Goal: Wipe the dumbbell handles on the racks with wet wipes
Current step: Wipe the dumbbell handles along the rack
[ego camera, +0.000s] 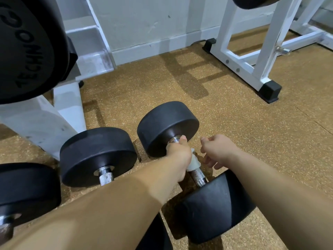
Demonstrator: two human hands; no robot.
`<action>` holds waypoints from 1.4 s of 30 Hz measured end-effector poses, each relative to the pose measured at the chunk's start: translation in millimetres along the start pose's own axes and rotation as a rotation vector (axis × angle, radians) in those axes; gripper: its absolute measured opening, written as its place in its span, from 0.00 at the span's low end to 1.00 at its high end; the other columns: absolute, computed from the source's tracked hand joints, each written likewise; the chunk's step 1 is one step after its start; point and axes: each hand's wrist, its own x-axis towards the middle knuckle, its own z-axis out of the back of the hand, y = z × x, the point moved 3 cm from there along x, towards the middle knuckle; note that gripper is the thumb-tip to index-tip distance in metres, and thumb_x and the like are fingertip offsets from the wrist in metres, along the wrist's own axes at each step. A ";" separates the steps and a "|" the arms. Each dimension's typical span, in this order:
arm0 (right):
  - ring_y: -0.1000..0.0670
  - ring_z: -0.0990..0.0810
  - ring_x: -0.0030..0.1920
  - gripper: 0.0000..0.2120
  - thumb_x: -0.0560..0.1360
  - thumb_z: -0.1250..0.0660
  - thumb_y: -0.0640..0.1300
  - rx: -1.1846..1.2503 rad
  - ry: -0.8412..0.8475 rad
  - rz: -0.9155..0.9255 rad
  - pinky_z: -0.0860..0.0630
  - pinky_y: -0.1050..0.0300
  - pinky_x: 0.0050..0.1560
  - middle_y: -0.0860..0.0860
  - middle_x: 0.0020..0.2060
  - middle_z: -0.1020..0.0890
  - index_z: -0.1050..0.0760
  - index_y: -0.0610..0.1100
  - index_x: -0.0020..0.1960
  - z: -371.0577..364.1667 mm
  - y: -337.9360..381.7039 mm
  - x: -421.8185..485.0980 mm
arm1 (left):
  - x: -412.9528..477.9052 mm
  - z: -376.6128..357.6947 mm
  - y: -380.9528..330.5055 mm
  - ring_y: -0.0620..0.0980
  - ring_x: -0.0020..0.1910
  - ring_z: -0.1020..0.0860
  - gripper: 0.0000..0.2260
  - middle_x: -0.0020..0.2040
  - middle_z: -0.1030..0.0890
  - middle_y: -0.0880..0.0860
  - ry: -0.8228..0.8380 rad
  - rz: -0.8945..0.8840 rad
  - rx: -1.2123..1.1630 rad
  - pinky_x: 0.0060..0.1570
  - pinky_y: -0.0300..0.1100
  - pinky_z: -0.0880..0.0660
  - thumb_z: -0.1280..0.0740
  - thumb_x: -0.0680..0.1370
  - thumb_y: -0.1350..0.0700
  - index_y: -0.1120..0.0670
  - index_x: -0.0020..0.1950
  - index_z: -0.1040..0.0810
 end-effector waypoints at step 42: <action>0.39 0.14 0.38 0.23 0.85 0.45 0.53 -0.090 -0.084 0.073 0.15 0.41 0.44 0.39 0.37 0.14 0.23 0.36 0.46 -2.1 3.9 -6.9 | -50.2 8.6 28.4 0.53 0.41 0.19 0.08 0.41 0.19 0.55 0.372 0.097 0.072 0.45 0.46 0.21 0.33 0.79 0.66 0.54 0.55 0.21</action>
